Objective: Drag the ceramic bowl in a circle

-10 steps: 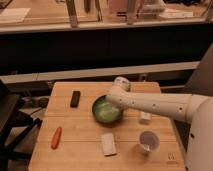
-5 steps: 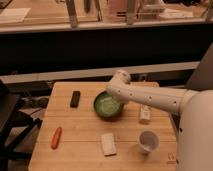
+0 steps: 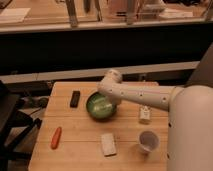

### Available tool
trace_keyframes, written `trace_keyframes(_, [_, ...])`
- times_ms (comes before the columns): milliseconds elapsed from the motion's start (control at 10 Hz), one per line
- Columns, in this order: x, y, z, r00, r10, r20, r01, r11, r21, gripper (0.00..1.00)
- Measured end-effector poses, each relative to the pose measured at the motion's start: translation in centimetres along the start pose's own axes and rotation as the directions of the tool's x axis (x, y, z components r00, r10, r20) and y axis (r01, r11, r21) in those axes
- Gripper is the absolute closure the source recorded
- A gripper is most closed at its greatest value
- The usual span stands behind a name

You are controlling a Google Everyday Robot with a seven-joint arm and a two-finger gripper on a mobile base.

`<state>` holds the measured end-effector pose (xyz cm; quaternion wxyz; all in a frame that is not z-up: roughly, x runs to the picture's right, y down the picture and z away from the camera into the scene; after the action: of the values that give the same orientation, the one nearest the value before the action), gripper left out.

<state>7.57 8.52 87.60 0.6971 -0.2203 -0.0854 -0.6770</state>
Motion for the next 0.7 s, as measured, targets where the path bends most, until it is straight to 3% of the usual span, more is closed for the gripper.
trace_keyframes(500, [-2.0,2.5,0.1,1.0,-0.014,0.006,0.014,1.0,-0.007,1.0])
trace_keyframes(700, [-2.3,1.7,0.0,1.0,-0.017,0.006,0.017,1.0,0.004,1.0])
